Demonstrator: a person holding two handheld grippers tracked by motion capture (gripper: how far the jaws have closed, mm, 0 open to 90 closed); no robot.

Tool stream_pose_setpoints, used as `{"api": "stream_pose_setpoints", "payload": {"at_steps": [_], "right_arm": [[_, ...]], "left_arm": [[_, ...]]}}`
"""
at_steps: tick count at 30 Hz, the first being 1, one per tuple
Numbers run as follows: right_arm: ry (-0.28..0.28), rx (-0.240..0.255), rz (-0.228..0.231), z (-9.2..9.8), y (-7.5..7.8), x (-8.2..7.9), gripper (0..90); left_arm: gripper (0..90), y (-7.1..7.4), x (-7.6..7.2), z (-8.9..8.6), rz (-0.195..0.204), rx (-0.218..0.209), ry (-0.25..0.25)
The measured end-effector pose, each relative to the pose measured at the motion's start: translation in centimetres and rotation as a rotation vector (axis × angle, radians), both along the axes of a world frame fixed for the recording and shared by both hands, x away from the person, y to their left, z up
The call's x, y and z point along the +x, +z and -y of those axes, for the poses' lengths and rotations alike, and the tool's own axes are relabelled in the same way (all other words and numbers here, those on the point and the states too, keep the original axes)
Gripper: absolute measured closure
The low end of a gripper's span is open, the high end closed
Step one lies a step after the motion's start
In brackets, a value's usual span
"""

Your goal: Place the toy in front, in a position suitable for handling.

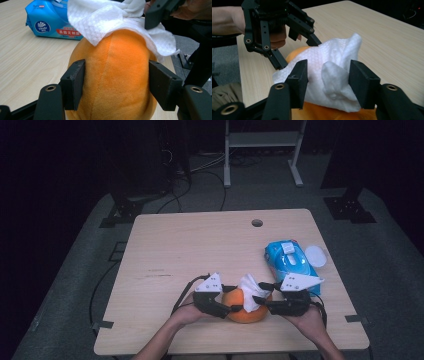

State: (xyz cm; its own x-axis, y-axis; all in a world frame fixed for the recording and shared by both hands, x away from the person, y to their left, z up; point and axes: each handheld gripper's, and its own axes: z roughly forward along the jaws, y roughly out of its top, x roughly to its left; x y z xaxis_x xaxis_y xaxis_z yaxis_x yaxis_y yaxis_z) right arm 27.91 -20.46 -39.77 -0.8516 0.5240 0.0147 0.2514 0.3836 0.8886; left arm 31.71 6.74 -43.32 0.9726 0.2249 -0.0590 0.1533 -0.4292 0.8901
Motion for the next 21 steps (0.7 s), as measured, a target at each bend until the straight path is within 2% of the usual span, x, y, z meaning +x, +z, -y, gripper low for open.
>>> {"api": "stream_pose_setpoints", "payload": {"at_steps": [3,6,14,18,20,21], "right_arm": [[0.003,-0.012,-0.006,-0.5,-0.2,0.1,47.3],[-0.002,-0.004,-0.021,-0.6,-0.5,0.4,49.1],[-0.020,0.000,-0.054,-0.2,-0.9,0.8,67.9],[-0.033,0.044,-0.080,0.8,-0.9,1.1,77.2],[-0.049,0.054,-0.084,1.2,-0.8,1.2,79.1],[-0.067,0.044,-0.076,1.5,-0.8,1.2,79.4]], "left_arm": [[34.2,0.0,0.0,0.0,0.005,0.005,-0.006],[34.2,0.0,0.0,0.0,0.008,0.010,-0.011],[33.7,-0.1,-0.1,0.1,0.012,0.009,-0.018],[33.8,-0.1,-0.1,0.1,0.011,0.003,-0.021],[33.8,-0.2,-0.1,0.0,0.011,0.003,-0.025],[33.8,-0.2,-0.1,0.0,0.011,0.001,-0.024]]}}
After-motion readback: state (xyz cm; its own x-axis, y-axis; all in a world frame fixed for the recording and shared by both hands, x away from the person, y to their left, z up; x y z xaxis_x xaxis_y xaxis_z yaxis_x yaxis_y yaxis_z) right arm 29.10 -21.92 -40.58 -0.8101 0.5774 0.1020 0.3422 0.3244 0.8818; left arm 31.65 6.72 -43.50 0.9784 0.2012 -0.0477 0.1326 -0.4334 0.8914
